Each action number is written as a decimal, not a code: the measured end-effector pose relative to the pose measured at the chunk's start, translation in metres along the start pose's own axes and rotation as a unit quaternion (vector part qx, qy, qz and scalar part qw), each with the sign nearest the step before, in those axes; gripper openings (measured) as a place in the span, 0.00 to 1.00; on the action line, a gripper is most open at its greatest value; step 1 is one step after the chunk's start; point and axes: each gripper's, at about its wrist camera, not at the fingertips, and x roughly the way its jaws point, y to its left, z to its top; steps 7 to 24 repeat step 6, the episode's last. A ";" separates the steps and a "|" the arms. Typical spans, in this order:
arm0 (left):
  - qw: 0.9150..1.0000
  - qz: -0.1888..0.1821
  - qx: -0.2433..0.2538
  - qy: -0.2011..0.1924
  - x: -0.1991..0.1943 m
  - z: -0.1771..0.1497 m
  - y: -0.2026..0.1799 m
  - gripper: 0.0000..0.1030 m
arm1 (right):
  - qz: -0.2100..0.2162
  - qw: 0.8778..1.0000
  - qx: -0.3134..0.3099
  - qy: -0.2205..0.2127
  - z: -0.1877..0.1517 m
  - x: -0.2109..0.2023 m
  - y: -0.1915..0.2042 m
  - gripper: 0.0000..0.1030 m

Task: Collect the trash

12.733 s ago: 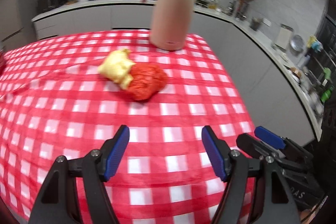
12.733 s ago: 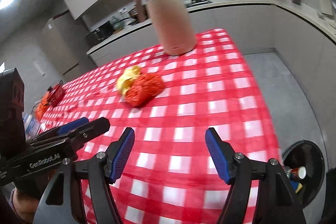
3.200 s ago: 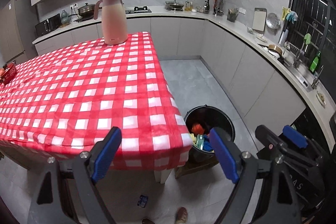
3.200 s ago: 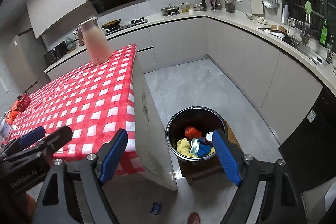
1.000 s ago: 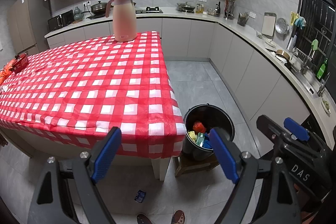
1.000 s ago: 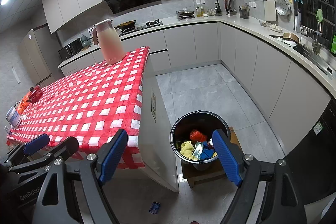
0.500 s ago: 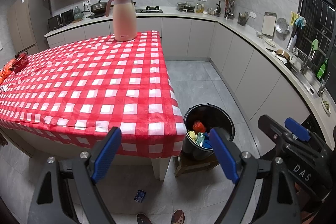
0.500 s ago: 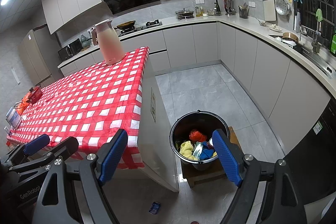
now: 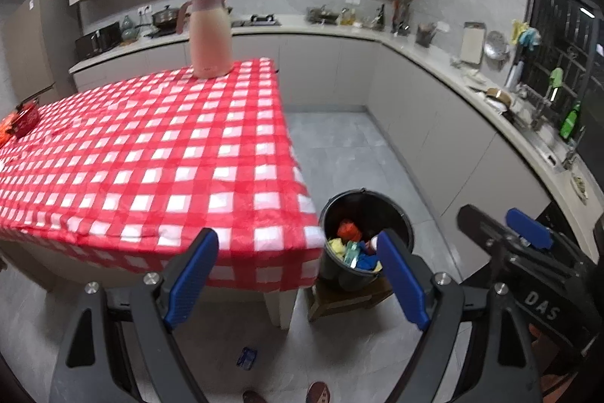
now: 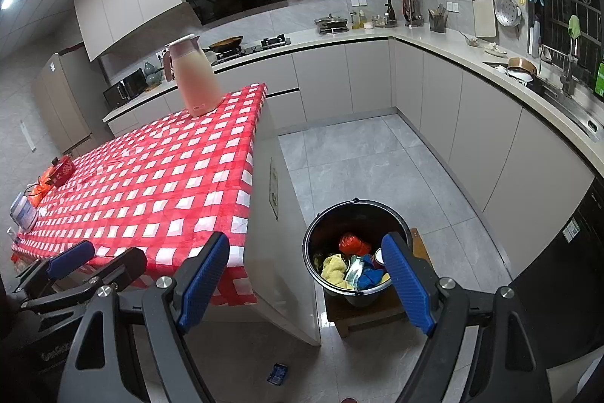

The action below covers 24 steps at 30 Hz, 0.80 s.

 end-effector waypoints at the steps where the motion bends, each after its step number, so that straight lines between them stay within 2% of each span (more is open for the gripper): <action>1: 1.000 -0.002 0.002 -0.002 -0.001 0.000 -0.001 0.84 | -0.001 1.000 0.001 -0.001 0.000 0.000 0.000 0.82; 5: 1.000 -0.004 0.007 -0.001 0.001 0.003 -0.004 0.85 | -0.006 1.000 0.004 0.000 0.001 0.001 -0.004 0.82; 6: 1.000 0.000 0.010 0.001 0.002 0.004 -0.005 0.90 | -0.007 1.000 0.006 0.001 0.002 0.002 -0.006 0.82; 24: 1.000 0.000 0.010 0.001 0.002 0.004 -0.005 0.90 | -0.007 1.000 0.006 0.001 0.002 0.002 -0.006 0.82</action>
